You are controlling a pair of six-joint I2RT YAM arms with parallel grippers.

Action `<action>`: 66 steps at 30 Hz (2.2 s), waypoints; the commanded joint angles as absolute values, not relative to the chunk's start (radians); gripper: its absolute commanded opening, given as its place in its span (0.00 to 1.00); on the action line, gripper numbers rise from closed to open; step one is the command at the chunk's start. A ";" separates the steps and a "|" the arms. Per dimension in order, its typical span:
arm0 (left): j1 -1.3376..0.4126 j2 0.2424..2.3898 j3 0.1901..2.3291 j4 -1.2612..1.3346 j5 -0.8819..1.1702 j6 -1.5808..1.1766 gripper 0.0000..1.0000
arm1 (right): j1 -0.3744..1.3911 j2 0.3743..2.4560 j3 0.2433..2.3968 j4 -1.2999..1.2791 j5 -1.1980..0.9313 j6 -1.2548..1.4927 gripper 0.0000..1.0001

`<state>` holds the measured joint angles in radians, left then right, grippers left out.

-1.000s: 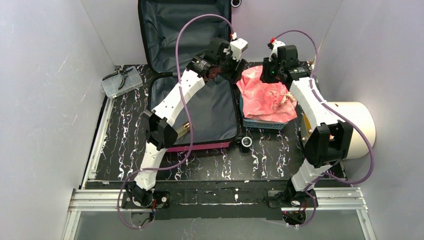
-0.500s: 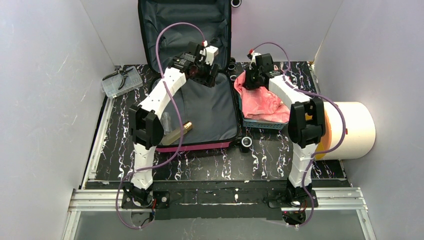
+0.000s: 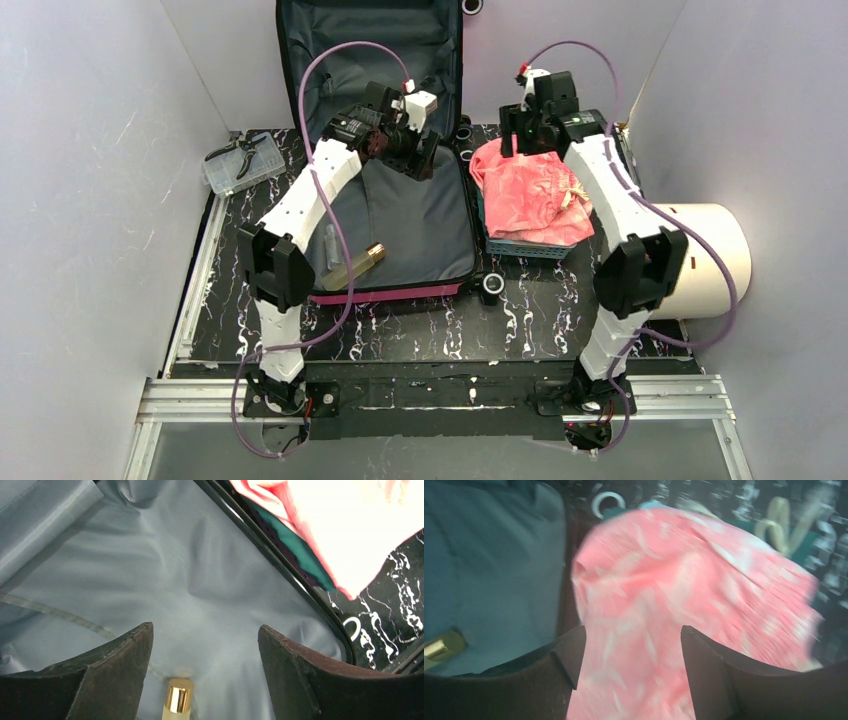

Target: Open, take out, and arrange the luggage

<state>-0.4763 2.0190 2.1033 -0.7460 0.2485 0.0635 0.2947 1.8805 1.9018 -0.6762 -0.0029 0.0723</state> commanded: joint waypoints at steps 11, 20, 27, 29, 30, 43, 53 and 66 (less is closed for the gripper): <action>-0.477 1.725 1.890 -0.917 0.332 0.295 0.93 | 0.288 1.618 1.842 -1.092 0.702 0.027 0.89; -0.477 1.635 1.725 -1.009 0.282 0.404 0.93 | 0.295 1.594 1.748 -1.141 0.994 0.045 0.84; -0.477 1.595 1.622 -1.037 0.279 0.426 0.93 | 0.367 1.478 1.581 -1.123 1.126 0.006 0.63; -0.477 1.587 1.612 -1.035 0.295 0.422 0.93 | 0.437 1.460 1.522 -1.143 1.201 0.008 0.62; -0.477 1.583 1.611 -1.035 0.297 0.420 0.93 | 0.476 1.449 1.485 -1.153 1.241 0.007 0.62; -0.477 1.574 1.611 -1.039 0.270 0.399 0.94 | 0.667 1.224 1.239 -1.196 1.329 0.005 0.59; -0.476 1.553 1.589 -1.015 0.262 0.473 0.94 | 0.679 1.100 1.116 -1.128 1.171 -0.188 0.57; -0.471 1.589 1.601 -1.002 0.321 0.477 0.94 | 0.676 1.088 0.795 -0.881 1.490 -0.465 0.57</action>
<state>-0.4759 1.5963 1.5902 -0.9936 0.2920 0.4629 0.7200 1.1847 0.8787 -1.0492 1.3533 -0.2844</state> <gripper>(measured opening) 0.939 0.567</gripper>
